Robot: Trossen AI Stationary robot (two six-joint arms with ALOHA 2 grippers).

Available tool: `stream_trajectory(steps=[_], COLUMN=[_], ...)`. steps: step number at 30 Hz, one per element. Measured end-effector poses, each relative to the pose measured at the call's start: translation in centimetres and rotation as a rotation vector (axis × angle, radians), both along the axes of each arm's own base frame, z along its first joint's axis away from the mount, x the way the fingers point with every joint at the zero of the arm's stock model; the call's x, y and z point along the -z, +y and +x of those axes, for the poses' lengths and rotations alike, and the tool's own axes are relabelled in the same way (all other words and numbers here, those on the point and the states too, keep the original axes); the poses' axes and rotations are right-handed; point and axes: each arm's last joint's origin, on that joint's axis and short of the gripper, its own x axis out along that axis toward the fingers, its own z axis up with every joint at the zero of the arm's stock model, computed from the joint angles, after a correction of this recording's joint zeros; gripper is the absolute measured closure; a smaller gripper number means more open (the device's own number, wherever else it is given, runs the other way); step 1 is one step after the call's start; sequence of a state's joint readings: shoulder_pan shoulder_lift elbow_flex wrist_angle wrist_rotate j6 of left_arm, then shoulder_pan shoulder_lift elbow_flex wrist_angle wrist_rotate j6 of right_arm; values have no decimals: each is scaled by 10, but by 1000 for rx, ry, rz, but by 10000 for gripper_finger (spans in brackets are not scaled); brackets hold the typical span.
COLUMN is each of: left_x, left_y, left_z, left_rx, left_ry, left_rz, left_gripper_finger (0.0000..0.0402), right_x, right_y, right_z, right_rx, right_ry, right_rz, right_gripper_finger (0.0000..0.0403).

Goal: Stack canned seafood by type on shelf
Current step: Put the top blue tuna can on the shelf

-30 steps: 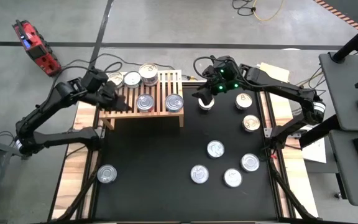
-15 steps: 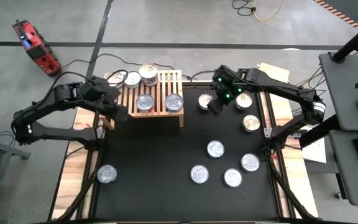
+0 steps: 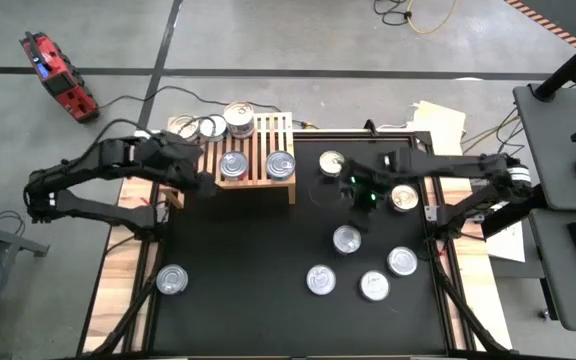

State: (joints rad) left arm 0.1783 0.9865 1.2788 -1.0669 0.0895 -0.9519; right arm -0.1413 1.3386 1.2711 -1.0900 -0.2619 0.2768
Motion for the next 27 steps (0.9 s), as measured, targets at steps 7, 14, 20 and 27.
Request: stream_trajectory(steps=[7,14,20,27], left_x=[6,14,32,56], left_y=[-28,-64,-89,-101], left_z=[34,56,80,113], left_rx=[104,139,122,121], left_ry=[-68,-86,-52,-22], left_rz=[39,160,281,303], left_gripper_finger=[171,171,171,171], right_x=[9,49,79,94], right_y=[39,44,45,45], right_z=[-25,-48,-40,-25], right_rx=[-196,-229,-181,-151], right_ry=[-249,-343,-390,-337], right_rz=[-88,-210,-196,-176], right_gripper_finger=[232,260,291,342])
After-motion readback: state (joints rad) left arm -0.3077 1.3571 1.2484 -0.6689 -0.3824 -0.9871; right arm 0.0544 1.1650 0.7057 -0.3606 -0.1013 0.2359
